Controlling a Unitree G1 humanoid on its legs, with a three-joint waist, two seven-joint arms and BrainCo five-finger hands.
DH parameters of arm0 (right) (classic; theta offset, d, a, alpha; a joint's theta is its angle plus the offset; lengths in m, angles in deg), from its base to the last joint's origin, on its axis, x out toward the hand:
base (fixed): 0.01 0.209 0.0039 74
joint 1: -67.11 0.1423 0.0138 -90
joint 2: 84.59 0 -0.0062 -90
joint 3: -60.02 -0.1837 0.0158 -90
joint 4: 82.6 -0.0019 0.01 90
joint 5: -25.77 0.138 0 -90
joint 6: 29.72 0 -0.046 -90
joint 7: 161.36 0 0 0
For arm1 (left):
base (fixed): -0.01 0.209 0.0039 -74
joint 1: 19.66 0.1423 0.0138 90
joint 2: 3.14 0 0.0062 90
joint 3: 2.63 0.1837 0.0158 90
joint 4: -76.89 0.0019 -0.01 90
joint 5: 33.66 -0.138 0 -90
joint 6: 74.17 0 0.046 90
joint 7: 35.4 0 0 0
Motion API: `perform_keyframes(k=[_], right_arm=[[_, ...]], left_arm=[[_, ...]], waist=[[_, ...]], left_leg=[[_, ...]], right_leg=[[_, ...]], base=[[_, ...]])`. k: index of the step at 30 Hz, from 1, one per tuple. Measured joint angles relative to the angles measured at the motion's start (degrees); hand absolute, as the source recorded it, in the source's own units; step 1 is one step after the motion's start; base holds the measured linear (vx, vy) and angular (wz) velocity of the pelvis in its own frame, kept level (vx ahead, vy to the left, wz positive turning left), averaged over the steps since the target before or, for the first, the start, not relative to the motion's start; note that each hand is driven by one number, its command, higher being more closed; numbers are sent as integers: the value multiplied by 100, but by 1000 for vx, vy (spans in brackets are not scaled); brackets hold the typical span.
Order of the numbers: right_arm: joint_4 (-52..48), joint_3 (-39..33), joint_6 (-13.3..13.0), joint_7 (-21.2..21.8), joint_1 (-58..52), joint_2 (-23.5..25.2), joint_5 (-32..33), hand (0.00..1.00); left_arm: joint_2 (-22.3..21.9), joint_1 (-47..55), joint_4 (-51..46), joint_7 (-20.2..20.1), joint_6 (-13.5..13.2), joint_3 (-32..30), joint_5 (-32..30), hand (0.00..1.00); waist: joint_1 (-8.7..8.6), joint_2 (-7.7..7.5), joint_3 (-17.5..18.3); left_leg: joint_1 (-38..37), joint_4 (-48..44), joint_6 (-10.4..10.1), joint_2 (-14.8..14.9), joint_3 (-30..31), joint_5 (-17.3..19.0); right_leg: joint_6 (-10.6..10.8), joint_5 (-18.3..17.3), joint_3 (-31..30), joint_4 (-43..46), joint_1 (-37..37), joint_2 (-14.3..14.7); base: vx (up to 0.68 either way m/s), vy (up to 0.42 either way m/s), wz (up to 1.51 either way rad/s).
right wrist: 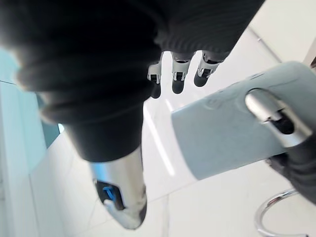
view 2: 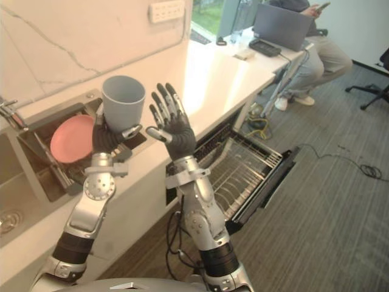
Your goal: Walk over to the sink, pick up the cup, carry it to the dishwasher, place the cup inside the dishwasher, then close the dishwasher door
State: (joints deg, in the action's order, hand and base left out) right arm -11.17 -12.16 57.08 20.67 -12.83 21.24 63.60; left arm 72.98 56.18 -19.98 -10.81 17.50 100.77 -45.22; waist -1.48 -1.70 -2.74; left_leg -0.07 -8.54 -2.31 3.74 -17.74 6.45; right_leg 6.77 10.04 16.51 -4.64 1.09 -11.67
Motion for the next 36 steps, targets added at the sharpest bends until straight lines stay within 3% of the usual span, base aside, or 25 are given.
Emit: perform_keyframes(k=[11, 17, 30, 36], right_arm=[[2, 143, 95, -792, 6, 18, -671, 0], [3, 183, 139, -1100, 114, 16, -672, 0], [212, 212, 253, -1522, 411, -3, -683, 0], [228, 209, 434, -1532, 414, -20, -893, 0]], left_arm=[[-121, -95, 332, 234, 193, 417, -507, 100], [-121, -96, 357, 293, 227, 538, -559, 100], [-116, -99, 427, 527, 300, 786, -677, 100], [-116, -105, 427, 528, 340, 823, -780, 100]], waist=[[1, 18, 129], [8, 22, 153], [27, 21, 156], [27, 21, 156]], left_leg=[[-13, 171, -17, -11, -33, -159], [-12, 171, -17, -11, -30, -164], [0, 170, -17, -14, -8, -169], [7, 170, -18, -14, 4, -174]], right_leg=[[-29, 38, -13, -1, 93, 13], [-27, 40, -11, -1, 93, 13], [-27, 40, 4, -2, 91, 12], [-27, 39, 12, -2, 92, 12]], base=[[-12, -8, -1], [0, 0, 0], [0, 0, 0], [0, 0, 0]])
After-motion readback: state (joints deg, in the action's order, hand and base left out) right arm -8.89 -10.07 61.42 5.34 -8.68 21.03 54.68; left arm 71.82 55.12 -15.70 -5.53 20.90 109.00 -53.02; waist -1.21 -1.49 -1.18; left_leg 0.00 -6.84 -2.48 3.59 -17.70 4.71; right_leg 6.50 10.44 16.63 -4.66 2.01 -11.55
